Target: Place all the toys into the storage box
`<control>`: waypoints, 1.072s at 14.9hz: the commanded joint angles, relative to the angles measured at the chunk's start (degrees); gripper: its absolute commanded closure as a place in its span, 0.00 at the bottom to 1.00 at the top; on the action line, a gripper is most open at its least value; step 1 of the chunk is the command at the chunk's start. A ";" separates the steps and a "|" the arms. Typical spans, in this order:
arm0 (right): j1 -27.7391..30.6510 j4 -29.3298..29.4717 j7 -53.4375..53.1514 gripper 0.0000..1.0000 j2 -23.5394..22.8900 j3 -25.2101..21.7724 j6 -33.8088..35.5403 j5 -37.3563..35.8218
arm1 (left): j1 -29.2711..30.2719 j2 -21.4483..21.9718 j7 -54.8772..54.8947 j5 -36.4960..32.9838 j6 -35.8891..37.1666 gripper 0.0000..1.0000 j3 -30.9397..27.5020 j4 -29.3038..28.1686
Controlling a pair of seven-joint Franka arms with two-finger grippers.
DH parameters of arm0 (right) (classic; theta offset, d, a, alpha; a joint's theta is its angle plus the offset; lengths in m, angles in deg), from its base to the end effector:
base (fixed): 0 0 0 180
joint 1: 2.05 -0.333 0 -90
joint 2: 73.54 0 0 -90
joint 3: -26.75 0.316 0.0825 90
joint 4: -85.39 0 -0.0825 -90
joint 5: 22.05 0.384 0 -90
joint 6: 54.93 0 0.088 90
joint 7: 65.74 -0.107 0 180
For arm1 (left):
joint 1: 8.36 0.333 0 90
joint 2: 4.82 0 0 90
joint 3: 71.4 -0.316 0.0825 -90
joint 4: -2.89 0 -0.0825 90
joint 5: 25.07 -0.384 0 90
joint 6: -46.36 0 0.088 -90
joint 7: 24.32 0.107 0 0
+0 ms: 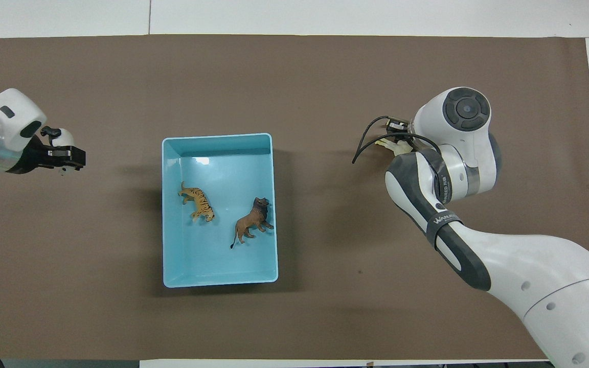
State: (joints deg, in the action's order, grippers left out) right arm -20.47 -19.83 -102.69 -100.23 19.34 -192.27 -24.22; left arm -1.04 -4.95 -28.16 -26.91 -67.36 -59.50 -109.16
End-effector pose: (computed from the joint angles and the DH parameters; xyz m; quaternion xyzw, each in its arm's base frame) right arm 0.6412 0.1309 0.2873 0.9771 -0.2030 0.0618 0.0186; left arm 0.5592 -0.0427 0.4757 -0.9997 0.0127 -0.0145 0.0135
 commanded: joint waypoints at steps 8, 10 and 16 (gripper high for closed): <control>0.58 17.40 3.55 1.00 4.17 0.55 29.46 -0.30 | -20.59 5.32 -20.24 -1.06 8.69 0.00 -0.56 -2.82; -0.21 20.47 3.47 1.00 6.46 0.90 35.53 0.06 | -19.89 5.32 -19.54 -1.06 8.51 0.00 -0.64 -2.55; -10.11 37.17 -14.95 1.00 4.11 1.78 48.13 2.34 | -8.57 4.62 -6.55 -0.98 9.12 0.00 -1.96 5.87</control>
State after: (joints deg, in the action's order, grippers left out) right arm -26.03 10.47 -109.48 -92.24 20.99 -145.88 -22.41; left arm -14.09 -0.61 -39.63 -27.41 -59.42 -61.55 -107.19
